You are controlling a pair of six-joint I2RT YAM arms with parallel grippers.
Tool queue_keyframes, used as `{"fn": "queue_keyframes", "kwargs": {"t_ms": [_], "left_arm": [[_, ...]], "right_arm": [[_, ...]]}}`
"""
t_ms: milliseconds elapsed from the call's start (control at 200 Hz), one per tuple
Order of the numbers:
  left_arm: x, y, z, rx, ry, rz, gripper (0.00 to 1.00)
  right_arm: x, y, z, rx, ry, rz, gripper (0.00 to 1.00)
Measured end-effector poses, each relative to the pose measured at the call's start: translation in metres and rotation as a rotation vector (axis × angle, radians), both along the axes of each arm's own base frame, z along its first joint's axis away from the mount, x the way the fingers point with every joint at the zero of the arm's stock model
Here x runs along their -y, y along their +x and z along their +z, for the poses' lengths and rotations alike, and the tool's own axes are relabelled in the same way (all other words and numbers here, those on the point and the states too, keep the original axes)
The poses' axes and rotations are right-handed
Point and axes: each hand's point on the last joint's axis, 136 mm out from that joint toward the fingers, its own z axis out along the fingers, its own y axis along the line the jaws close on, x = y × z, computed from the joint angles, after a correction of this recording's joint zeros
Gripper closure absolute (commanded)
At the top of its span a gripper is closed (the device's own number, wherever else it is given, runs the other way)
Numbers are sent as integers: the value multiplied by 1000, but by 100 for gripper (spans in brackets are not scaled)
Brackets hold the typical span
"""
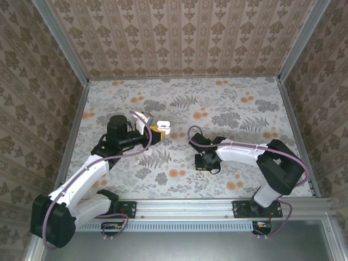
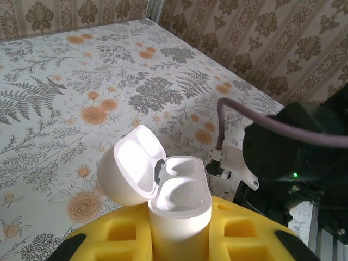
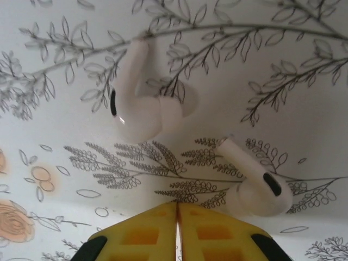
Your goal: Insert the wireless bluetooth earbuds into the charging case
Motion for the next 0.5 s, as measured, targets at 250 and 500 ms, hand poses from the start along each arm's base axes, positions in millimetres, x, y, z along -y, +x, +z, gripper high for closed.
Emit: {"fn": "queue_keyframes", "kwargs": {"t_ms": [250,500], "left_arm": [[0,0,0,2,-1,0,100],[0,0,0,2,-1,0,100]], "right_arm": [[26,18,1,-17,7,-61,90],[78,37,17,24,-55,-134,90]]}}
